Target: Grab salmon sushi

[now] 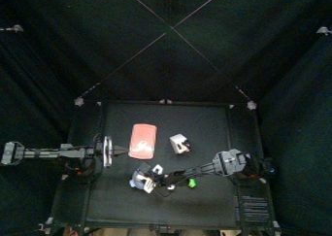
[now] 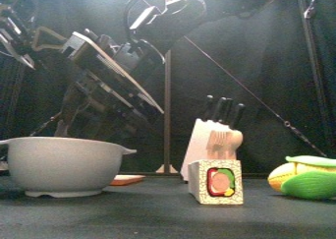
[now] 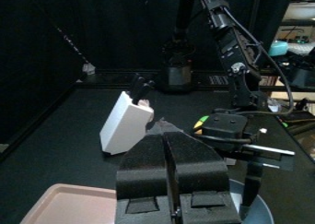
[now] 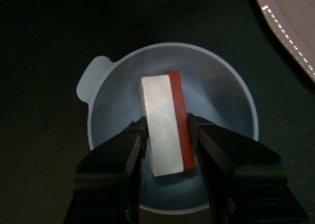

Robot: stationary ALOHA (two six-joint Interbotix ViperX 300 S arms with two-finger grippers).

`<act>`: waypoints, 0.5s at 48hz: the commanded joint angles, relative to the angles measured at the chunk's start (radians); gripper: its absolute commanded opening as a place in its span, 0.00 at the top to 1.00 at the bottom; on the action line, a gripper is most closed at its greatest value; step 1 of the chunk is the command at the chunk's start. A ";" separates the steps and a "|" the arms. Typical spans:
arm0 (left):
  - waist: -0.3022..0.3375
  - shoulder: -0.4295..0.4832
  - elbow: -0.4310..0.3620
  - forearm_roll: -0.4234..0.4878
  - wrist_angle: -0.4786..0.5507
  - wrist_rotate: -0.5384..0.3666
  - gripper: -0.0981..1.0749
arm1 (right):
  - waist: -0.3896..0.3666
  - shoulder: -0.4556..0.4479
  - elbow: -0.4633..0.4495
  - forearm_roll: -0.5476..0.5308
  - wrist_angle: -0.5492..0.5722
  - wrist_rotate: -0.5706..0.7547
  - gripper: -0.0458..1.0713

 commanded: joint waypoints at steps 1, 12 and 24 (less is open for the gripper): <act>0.002 0.003 -0.011 -0.002 -0.009 0.002 0.91 | -0.002 -0.077 -0.021 -0.005 0.006 -0.002 0.34; 0.002 0.003 -0.012 -0.002 -0.009 0.000 0.91 | 0.000 -0.098 -0.018 0.000 0.009 -0.002 0.34; 0.002 0.003 -0.012 -0.002 -0.009 0.000 0.91 | 0.000 -0.110 -0.015 0.003 0.011 -0.002 0.34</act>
